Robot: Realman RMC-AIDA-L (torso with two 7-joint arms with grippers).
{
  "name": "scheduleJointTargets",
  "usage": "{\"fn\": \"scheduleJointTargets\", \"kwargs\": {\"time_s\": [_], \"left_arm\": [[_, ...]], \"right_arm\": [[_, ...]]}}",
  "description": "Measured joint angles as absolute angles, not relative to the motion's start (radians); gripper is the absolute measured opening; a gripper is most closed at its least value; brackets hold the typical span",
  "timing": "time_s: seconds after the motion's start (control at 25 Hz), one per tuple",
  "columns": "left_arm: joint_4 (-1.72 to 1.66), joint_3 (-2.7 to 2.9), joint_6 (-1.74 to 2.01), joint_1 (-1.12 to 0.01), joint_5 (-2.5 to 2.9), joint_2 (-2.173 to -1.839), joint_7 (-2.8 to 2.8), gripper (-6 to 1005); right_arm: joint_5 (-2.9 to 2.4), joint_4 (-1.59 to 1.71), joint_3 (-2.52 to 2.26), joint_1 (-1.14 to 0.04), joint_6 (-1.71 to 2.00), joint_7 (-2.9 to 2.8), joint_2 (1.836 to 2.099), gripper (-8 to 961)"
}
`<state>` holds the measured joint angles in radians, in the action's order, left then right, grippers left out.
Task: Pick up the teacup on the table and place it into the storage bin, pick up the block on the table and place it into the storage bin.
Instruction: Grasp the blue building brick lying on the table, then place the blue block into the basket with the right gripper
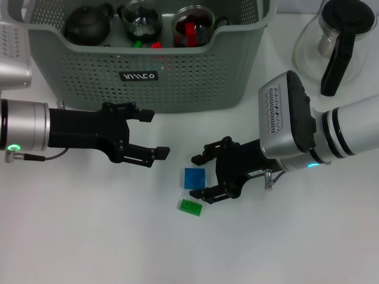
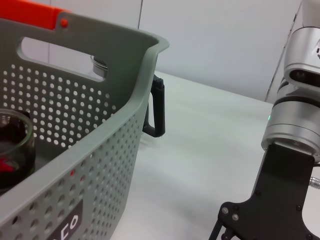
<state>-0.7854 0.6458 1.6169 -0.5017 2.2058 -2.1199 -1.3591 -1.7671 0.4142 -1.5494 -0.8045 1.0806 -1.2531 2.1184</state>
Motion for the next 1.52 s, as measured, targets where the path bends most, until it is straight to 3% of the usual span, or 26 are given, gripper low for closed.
{"fn": "scheduleJointTargets", "kwargs": {"time_s": [0.24,0.48,0.92,1.52], "left_arm": [[-0.785,0.646,1.616,-0.502,2.206,-2.120,-1.359,949],[-0.784,0.646,1.615,-0.502,2.206,-2.120,-1.359,949],[-0.785,0.646,1.615,-0.502,2.206,-2.119,-1.368,949],[-0.793,0.622,1.688,-0.451,2.209,-2.074,-1.397,948]], "right_arm": [[-1.767,0.414,-1.549,-0.807,1.060,-1.255,2.119,696],[-1.767,0.413,-1.550,-0.809,1.051,-1.256,2.120,467],[-1.747,0.415,-1.551,-0.808,1.049,-1.256,2.115,419],[-1.750,0.564,-1.536,-0.751,1.158,-1.421,2.086,418]]}}
